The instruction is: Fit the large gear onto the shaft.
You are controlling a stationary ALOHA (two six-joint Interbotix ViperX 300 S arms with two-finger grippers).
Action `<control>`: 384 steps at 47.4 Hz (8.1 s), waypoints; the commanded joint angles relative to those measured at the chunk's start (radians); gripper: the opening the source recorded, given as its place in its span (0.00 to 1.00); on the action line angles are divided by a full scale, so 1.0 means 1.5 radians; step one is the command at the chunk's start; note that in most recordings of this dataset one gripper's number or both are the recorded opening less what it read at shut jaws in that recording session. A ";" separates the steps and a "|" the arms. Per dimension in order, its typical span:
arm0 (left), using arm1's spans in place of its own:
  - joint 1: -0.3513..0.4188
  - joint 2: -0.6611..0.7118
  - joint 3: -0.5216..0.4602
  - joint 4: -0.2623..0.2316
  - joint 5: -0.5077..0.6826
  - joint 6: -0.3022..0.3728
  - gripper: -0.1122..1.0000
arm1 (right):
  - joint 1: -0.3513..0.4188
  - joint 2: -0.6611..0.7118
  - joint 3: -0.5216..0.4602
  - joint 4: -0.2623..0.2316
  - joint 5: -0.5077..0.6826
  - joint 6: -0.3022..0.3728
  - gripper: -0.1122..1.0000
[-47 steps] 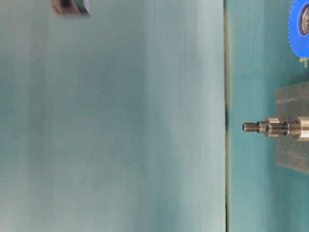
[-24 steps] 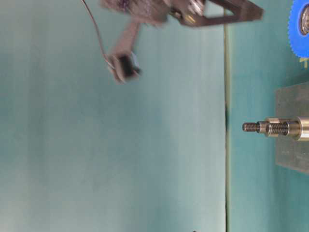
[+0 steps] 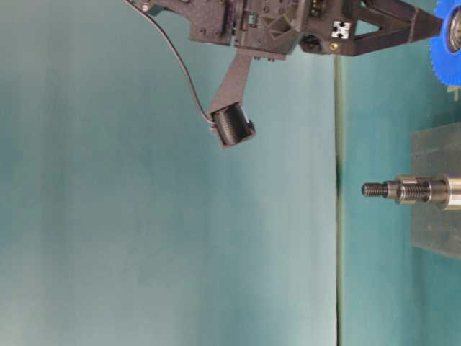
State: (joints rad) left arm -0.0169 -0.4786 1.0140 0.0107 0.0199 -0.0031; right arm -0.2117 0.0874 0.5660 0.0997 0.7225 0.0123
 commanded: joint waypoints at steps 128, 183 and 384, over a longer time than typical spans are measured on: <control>-0.006 0.016 -0.019 0.002 -0.021 -0.005 0.10 | 0.007 -0.063 -0.177 0.009 0.100 0.086 0.55; -0.008 0.016 -0.014 0.002 -0.022 -0.005 0.10 | 0.004 0.120 -0.357 -0.026 0.154 0.079 0.54; -0.009 0.013 -0.007 0.002 -0.028 -0.006 0.10 | 0.040 0.137 -0.476 -0.028 0.230 0.039 0.68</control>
State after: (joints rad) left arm -0.0291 -0.4510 1.0140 0.0123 -0.0138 -0.0107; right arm -0.1549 0.3774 -0.1319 0.0568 1.0723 0.0997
